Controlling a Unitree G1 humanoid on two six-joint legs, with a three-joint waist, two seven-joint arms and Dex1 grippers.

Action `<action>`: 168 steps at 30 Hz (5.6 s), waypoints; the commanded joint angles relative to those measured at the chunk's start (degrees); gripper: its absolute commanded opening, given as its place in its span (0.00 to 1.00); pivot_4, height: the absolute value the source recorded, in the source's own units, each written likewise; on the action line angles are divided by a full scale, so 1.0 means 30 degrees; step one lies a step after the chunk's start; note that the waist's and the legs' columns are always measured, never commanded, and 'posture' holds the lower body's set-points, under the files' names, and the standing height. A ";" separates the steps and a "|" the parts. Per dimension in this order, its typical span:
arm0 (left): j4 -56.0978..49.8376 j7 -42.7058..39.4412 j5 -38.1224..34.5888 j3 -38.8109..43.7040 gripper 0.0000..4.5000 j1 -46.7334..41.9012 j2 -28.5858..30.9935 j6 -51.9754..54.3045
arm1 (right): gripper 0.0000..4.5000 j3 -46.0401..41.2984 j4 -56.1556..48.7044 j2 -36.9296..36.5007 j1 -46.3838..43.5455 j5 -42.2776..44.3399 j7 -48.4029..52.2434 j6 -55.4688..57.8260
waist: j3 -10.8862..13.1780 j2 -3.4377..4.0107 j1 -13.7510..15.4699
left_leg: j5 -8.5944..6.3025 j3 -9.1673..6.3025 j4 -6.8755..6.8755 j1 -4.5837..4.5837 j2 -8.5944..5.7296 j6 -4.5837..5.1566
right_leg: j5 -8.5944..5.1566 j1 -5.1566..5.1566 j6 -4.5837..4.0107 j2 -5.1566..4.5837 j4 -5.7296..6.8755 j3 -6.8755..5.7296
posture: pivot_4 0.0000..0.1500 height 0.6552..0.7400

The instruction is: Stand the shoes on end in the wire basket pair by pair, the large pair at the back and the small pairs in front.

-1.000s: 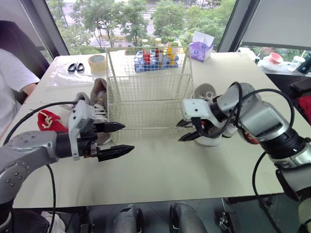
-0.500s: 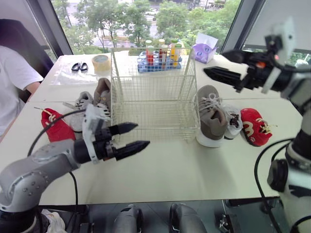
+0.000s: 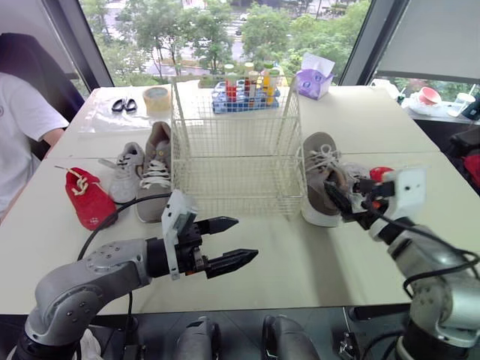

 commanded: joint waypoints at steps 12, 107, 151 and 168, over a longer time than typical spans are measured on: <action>0.0161 -0.0425 0.0918 0.0741 1.00 -0.0274 0.0596 -0.0421 | 0.41 0.3016 0.4373 -0.0233 0.0124 -0.1704 -0.2156 -0.4292 | -0.0010 -0.0013 -0.0014 | -0.0008 -0.0015 -0.0007 0.0077 0.0011 0.0006 | -0.0010 0.0082 -0.0008 0.0003 -0.0025 -0.0004 | 1.00 1.00; 0.7467 0.9704 -0.6139 0.7684 0.17 -1.2210 -1.2637 -0.5263 | 0.99 0.3064 1.0784 0.3987 -1.3733 1.4288 -0.0509 -0.8708 | 0.0129 -0.0064 -0.0295 | 0.0042 0.0037 0.0036 -0.0107 -0.0023 -0.0040 | 0.0007 -0.0143 0.0109 -0.0030 0.0223 0.0037 | 1.00 1.00; 0.7886 0.8243 -0.6901 0.4925 0.17 -0.9793 -1.0839 -0.6322 | 0.88 0.2709 1.1329 0.5250 -1.5373 1.5968 -0.0285 -0.9835 | 0.0128 -0.0062 -0.0314 | 0.0012 -0.0018 0.0013 -0.0107 -0.0009 0.0009 | 0.0010 -0.0051 0.0103 -0.0010 0.0009 -0.0013 | 1.00 1.00; 0.4995 0.9863 -0.5476 0.4112 0.99 -0.8244 -0.7858 -0.5323 | 0.43 0.3168 1.0380 0.4760 -1.5669 1.4649 0.0384 -1.0397 | 0.0132 -0.0055 -0.0320 | 0.0043 -0.0021 -0.0010 -0.0106 0.0000 -0.0047 | 0.0010 -0.0059 0.0104 -0.0009 0.0003 -0.0016 | 1.00 1.00</action>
